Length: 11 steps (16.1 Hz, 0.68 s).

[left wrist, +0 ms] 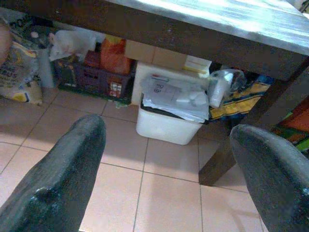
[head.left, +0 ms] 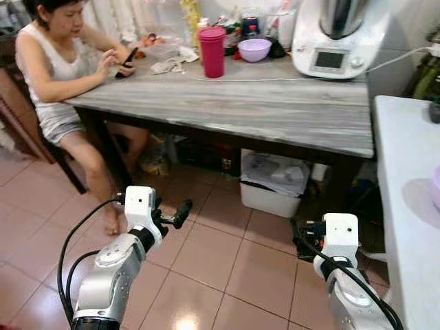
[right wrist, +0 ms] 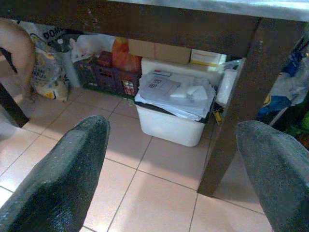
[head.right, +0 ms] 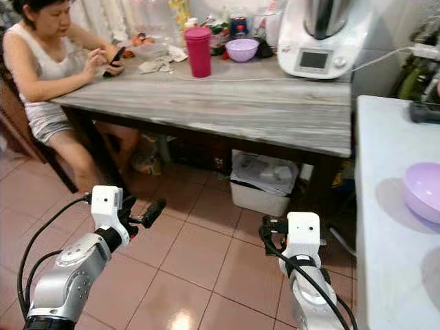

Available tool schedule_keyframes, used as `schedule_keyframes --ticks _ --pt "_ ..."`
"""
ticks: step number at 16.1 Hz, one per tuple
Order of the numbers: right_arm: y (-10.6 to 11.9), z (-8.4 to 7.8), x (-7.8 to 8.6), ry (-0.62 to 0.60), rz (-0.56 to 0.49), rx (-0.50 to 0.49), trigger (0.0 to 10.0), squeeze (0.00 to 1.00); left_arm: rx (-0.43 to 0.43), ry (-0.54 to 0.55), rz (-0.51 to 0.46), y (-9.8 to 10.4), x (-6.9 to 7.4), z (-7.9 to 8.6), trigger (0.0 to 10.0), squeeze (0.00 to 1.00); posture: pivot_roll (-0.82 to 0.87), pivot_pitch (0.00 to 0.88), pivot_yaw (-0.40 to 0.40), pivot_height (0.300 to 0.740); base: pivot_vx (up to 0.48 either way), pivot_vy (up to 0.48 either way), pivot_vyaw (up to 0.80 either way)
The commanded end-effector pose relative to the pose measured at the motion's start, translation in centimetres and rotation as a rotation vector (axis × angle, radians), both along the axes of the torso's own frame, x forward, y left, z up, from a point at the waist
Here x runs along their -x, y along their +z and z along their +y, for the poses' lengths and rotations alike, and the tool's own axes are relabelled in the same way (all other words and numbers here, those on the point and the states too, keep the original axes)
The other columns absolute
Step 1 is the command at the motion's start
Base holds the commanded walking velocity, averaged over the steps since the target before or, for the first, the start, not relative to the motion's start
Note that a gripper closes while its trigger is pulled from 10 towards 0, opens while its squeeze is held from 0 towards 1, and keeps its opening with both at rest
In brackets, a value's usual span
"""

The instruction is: Setting the table

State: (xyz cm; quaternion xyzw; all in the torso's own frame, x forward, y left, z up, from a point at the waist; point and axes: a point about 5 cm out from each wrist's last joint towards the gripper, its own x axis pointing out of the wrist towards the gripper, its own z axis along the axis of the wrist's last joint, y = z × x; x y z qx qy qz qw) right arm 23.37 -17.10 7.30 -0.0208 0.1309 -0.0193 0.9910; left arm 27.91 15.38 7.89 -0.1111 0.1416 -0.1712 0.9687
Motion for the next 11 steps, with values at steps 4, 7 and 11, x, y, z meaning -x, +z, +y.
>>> schedule_keyframes --ticks 4,7,11 --pt "0.50 0.16 -0.23 -0.004 -0.032 0.001 10.0 0.00 -0.026 0.019 -0.004 0.36 -0.26 0.50 10.0 0.00 -0.24 0.000 0.090 0.740 0.000 0.000 0.00" --pt "0.45 0.11 -0.22 -0.007 -0.032 -0.001 10.0 0.00 -0.020 0.027 0.001 0.31 -0.26 0.46 10.0 0.00 -0.24 0.000 0.086 0.740 0.000 0.000 0.00" --pt "0.42 0.05 -0.27 -0.004 -0.027 -0.004 10.0 0.00 -0.021 0.022 -0.005 0.34 -0.07 0.36 10.0 0.00 -0.23 0.000 0.082 0.740 0.000 0.000 0.00"
